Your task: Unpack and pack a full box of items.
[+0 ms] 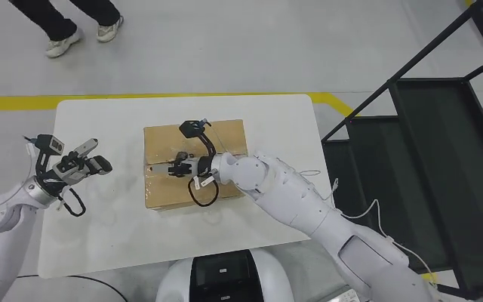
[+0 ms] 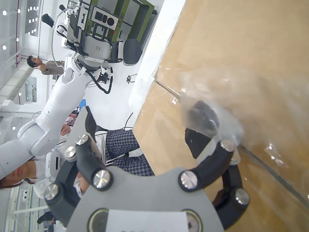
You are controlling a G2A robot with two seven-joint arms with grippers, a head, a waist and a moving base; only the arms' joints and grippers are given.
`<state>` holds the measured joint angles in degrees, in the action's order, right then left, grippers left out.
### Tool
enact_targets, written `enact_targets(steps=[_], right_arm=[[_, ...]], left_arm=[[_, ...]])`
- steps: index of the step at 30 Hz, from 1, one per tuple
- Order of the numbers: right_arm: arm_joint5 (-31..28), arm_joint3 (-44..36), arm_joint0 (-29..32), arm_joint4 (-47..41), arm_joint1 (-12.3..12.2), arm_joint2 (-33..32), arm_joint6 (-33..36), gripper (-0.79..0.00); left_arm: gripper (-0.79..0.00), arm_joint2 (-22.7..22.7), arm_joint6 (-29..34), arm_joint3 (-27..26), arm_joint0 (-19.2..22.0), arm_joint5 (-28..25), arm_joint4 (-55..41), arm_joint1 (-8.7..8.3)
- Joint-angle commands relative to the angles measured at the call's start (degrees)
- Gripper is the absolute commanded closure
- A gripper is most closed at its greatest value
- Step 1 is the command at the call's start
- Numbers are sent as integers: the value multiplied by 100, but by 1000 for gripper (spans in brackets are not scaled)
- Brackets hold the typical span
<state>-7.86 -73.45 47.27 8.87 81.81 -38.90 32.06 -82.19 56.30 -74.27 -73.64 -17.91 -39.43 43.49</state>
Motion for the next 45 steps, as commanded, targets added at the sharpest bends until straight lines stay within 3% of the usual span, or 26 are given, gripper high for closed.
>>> enact_targets(steps=[1,31,37,45], right_arm=[[-35,103,-110,-52,70,86,-19,-785],[-404,2019,-1239,-846,1199,875,-118,-785],[-655,1854,-1101,-979,1105,507,35,-785],[-313,598,-422,-486,600,-476,425,-785]], left_arm=[[-785,-26,-4,-50,-40,25,23,5],[-785,-377,56,-281,-278,343,344,84],[-785,-307,104,-324,-215,415,387,121],[-785,-51,75,-405,82,616,581,193]])
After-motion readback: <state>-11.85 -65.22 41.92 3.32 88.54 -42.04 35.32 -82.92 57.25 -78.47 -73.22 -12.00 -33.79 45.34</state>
